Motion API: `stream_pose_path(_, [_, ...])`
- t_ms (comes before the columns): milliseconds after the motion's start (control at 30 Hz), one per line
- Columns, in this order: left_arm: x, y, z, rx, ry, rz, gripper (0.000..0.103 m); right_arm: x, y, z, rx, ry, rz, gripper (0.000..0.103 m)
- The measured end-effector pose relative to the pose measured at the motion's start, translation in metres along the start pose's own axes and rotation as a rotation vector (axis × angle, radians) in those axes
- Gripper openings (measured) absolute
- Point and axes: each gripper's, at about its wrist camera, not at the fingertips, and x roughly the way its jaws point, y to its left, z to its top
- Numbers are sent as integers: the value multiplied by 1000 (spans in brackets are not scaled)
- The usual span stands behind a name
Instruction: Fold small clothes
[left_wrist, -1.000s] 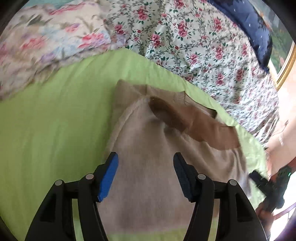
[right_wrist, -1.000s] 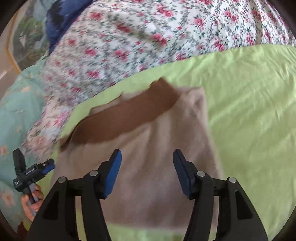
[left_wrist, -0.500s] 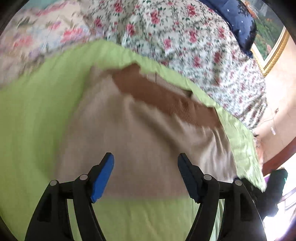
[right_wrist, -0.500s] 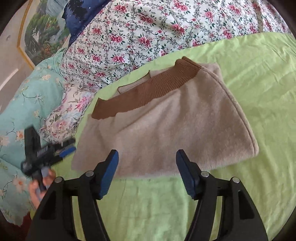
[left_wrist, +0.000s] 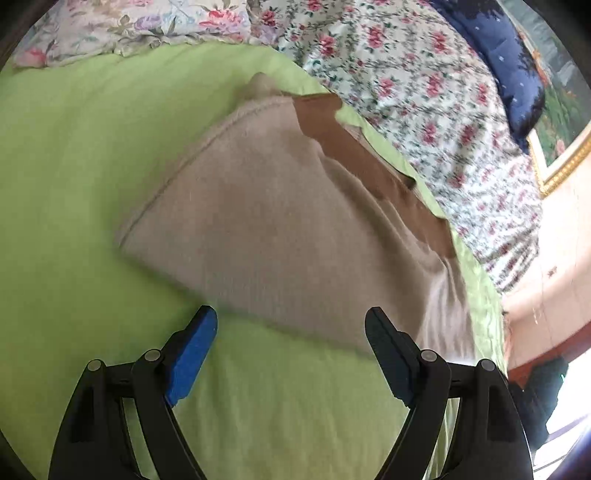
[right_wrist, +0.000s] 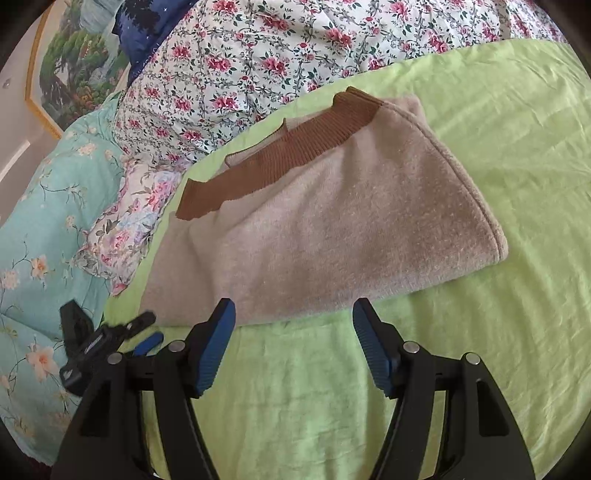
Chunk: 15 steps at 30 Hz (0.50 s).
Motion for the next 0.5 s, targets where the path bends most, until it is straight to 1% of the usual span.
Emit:
stream_pose_path(200, [23,4,36,-50,-79,37,81,6,-1,5,0,10,5,67])
stream_pose_path(267, [29,1,49,-47,-107,48,63,11,-2,10,-8,18,7,67])
stream_pose_path(300, [30,-2,54,-34,-110,52,38,14,-2,14,-15,22,10,67])
stream_pose_path(333, [33,-7,59,-9,-106,50,20,15,0,17,-21,20,12,67])
stream_pose_path(400, [29,-18,64,24,-125,46,16,17,1,28,-36,12,26,67])
stream_pose_path(433, [24,-27,65,52,-143,36,12,17,1,33,-39,8,37,67])
stream_pose_path(500, [16,-46,65,114,-159,11,9,17,-1,49,-39,-5,61,67])
